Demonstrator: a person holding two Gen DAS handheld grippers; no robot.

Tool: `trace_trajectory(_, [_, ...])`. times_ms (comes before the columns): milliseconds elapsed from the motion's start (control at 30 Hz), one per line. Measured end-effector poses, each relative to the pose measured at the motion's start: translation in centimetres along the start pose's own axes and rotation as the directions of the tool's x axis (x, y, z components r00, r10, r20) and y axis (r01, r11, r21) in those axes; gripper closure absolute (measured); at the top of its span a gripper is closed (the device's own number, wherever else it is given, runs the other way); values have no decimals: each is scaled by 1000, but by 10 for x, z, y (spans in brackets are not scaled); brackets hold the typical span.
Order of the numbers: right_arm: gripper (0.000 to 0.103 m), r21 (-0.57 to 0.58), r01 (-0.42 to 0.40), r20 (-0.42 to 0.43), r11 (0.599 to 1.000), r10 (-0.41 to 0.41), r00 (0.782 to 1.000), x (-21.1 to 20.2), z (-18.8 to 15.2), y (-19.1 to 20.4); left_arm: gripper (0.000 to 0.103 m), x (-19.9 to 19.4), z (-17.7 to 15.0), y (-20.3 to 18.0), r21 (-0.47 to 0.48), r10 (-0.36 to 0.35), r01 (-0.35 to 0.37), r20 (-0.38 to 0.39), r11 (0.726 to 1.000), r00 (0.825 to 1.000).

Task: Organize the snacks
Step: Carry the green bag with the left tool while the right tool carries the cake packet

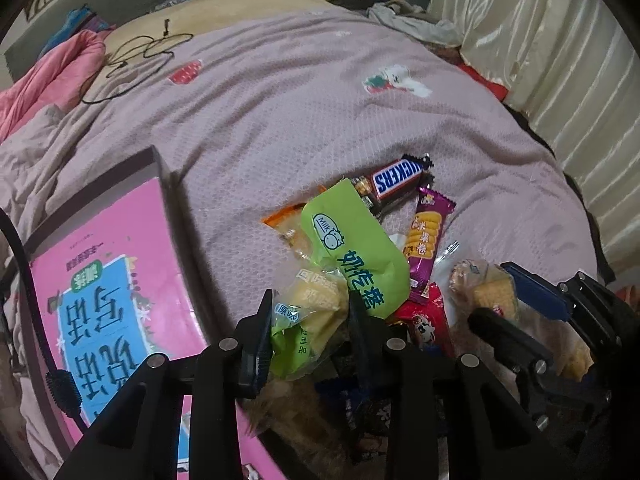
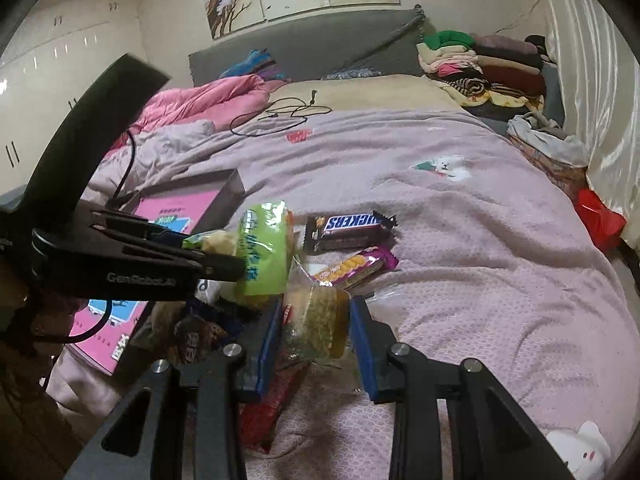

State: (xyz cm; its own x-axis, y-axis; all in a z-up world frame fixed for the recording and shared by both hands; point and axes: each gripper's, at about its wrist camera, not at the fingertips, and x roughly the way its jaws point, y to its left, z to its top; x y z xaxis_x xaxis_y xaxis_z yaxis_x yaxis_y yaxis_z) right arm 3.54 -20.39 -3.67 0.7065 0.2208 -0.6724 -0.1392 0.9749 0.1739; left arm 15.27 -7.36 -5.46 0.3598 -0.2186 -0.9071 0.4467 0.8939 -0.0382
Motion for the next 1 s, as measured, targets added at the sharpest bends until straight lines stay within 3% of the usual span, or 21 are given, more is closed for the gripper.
trace_trajectory(333, [69,58,-78,35,995,76,996,-18,15,15,69,-46,-16,33,-76,10,-4,71,997,997])
trace_trajectory(600, [69,-1,-175,26,985,175,984,-17,27,66,69,-83,-50,74,-147,88,-71,106,987,990])
trace_trajectory(1000, [69,-131,-272,-56,953,267,962,5,18,152,69,-103,-109,135,-271,171,-144,78,952,982])
